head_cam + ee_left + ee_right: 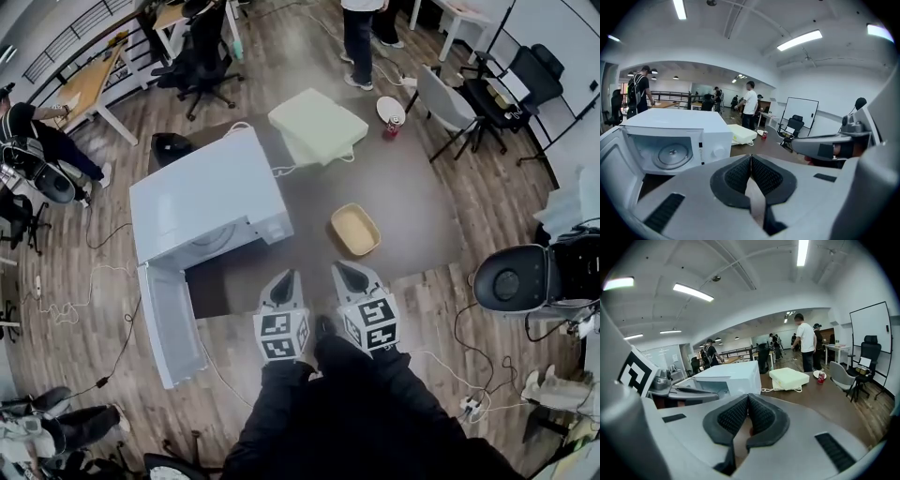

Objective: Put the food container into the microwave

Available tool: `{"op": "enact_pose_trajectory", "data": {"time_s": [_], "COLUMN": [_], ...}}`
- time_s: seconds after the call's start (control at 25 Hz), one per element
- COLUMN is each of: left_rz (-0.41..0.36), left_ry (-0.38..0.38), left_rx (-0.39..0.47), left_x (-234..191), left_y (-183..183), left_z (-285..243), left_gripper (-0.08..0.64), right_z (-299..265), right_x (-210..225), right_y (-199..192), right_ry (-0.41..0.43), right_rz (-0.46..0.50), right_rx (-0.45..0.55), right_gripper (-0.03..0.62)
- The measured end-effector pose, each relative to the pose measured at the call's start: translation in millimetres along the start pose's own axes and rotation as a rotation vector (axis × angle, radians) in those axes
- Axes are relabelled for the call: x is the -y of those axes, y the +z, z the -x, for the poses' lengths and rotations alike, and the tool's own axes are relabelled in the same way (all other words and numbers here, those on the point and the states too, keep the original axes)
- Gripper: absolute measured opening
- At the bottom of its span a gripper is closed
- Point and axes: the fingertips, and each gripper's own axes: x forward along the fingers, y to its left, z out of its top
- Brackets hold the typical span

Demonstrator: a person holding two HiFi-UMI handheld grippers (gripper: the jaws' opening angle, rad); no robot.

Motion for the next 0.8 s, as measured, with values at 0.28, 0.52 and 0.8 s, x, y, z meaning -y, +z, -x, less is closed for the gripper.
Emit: {"op": "enact_pose_trajectory", "data": {"time_s": [0.28, 0.52, 0.8], "left_rz": [0.003, -0.004, -0.011], "left_ry": [0.000, -0.026, -0.061], "left_rx": [-0.097, -0.163, -0.236], "left_x": [-3, -6, -16], "left_y": [-30, -51, -71], "left_z": [-36, -64, -97], "left_gripper": [0.034, 0.034, 0.034], "right_z": [-27, -46, -71], "right_x": [35, 62, 90], "right_y": [-38, -76, -107], "right_ry": [-0.015, -0.045, -0.078], "right_rz": [-0.047, -0.069, -0.084], "right_rx": [-0.097, -0.180, -0.265], "right_gripper": [0.023, 0.025, 0.044]}}
